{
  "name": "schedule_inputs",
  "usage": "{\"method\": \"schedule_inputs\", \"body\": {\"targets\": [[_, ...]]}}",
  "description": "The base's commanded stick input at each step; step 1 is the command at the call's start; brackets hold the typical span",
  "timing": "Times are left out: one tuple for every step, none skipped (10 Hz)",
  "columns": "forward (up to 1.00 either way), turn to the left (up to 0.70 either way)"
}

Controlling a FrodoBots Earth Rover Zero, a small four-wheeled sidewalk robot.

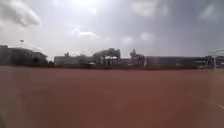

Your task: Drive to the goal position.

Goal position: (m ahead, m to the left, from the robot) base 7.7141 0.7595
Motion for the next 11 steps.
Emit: {"method": "schedule_inputs", "body": {"targets": [[0.70,0.00],[0.70,0.00],[0.70,0.00],[0.70,0.00],[0.70,0.00],[0.70,0.00],[0.70,0.00],[0.70,0.00],[0.70,0.00],[0.70,0.00],[0.70,0.00]]}}
